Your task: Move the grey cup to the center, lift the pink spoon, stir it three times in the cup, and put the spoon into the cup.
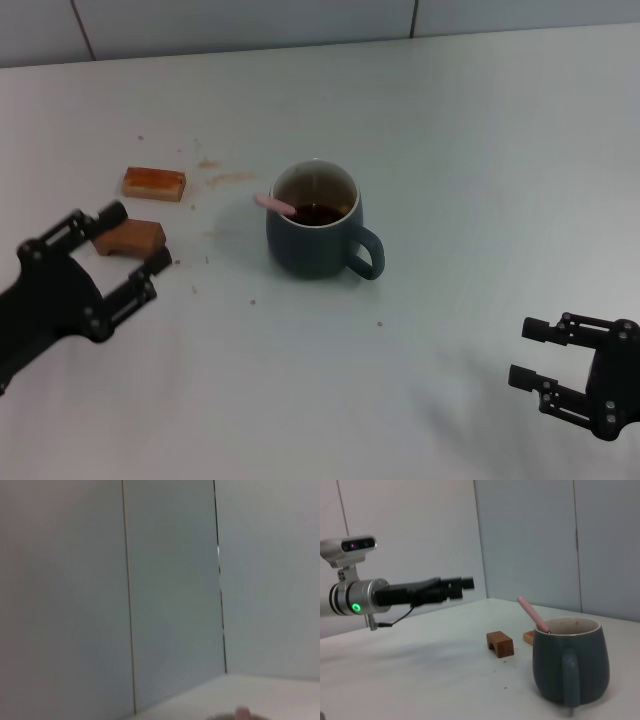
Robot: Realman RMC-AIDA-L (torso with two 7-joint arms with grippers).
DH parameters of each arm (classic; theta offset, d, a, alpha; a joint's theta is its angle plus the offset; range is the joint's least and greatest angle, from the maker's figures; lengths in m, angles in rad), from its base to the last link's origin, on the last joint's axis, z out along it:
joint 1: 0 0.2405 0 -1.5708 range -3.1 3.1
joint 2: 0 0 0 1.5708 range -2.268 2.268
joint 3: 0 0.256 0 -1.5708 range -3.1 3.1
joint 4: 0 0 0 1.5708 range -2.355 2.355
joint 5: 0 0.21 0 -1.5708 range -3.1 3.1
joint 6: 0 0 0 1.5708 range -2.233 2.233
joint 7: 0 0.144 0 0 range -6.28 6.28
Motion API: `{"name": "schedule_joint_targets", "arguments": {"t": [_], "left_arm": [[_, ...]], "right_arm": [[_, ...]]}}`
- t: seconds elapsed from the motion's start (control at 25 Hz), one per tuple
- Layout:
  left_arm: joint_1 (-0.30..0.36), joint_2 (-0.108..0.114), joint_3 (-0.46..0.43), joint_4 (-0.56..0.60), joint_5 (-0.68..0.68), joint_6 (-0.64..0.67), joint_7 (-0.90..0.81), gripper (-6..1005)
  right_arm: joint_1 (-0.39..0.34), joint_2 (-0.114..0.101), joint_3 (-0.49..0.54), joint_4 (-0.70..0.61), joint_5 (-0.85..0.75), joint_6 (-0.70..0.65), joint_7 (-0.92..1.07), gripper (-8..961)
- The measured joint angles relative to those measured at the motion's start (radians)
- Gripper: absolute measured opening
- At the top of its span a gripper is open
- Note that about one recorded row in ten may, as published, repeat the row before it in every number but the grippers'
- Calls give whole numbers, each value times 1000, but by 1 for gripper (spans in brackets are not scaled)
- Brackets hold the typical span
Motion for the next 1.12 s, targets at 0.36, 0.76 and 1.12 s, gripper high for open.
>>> {"name": "schedule_joint_targets", "arguments": {"t": [0.36,0.76,1.12], "left_arm": [[-37,22,5,-10,113,-79,-81,656],[-12,13,2,-38,156,-69,-46,660],[7,-6,-4,-80,155,-78,67,797]], "right_arm": [[-5,1,7,-8,0,-2,-6,543],[-7,1,14,-8,4,-4,-10,543],[-17,1,14,-12,9,-2,-14,543]]}}
